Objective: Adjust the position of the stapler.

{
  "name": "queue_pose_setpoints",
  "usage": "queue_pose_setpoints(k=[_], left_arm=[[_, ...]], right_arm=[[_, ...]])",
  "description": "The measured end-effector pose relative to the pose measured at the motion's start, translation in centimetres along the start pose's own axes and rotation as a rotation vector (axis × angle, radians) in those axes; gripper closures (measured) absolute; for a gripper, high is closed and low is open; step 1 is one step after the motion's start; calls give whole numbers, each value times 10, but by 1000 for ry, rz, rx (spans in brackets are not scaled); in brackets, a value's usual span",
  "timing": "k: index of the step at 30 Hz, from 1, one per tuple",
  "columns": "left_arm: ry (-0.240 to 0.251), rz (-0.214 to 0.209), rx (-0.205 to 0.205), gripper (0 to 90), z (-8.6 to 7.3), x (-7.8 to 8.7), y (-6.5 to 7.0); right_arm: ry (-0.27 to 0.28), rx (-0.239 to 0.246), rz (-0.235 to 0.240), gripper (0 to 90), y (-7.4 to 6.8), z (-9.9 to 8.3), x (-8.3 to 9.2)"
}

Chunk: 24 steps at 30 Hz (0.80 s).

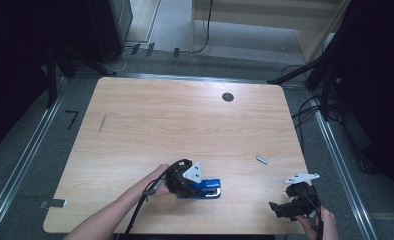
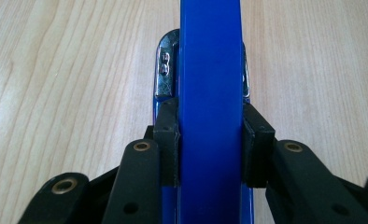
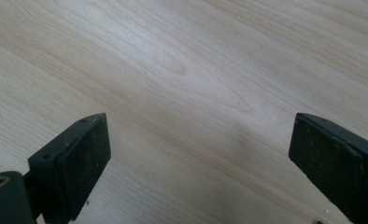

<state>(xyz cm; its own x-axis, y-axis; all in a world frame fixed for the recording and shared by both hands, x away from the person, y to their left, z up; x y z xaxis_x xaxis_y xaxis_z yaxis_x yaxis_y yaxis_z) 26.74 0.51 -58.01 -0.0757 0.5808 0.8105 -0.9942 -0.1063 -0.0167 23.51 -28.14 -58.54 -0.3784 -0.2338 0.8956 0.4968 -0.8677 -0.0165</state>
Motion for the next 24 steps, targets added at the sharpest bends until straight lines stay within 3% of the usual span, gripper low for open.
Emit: queue_pose_setpoints(k=[8, 10, 12, 17, 24], left_arm=[[2, -8, -16, 664, 6, -5, 2], [8, -2, 4, 641, 7, -6, 2], [3, 1, 22, 460, 9, -5, 1], [13, 28, 49, 266, 14, -4, -1], [42, 74, 110, 196, 26, -3, -3]], right_arm=[[6, -15, -9, 58, 3, -4, 4], [5, -14, -9, 58, 2, -5, 5], [6, -15, -10, 58, 2, -6, 5], [9, -12, -6, 58, 3, -6, 5], [7, -12, -2, 58, 2, -5, 5]])
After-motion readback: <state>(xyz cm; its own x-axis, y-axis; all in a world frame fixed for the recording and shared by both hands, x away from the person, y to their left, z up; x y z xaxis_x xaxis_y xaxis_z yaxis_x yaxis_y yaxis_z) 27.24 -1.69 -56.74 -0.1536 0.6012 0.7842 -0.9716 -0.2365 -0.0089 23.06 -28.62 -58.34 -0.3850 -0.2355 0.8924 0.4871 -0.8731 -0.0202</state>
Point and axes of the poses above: each handheld gripper's, and its own axes: x roughly backward along the jaws, z roughly out of its top, y roughly to its right, the point moved 9 cm from there along -x, roughly forward along the jaws, and after that the axes turned 1 degree about y, right-handed, at the moved point
